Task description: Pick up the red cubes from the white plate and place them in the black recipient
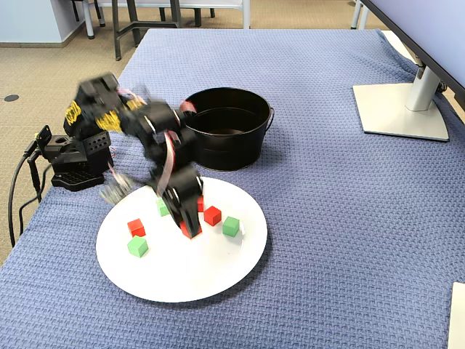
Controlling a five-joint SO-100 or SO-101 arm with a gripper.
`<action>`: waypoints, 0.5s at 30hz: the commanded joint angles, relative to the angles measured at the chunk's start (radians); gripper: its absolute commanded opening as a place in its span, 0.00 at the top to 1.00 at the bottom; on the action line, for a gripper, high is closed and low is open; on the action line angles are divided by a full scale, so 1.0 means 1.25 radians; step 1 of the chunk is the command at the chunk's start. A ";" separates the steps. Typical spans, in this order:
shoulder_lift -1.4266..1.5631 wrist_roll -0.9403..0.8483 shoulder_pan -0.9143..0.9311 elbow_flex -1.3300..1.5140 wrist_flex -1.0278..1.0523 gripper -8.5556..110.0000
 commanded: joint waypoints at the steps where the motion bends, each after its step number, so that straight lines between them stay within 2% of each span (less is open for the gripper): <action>1: 0.283 0.004 -0.064 0.098 -0.017 0.93; 9: 0.611 0.027 -0.431 0.372 -0.083 0.93; 15: 0.698 -0.004 -0.703 0.572 -0.214 0.93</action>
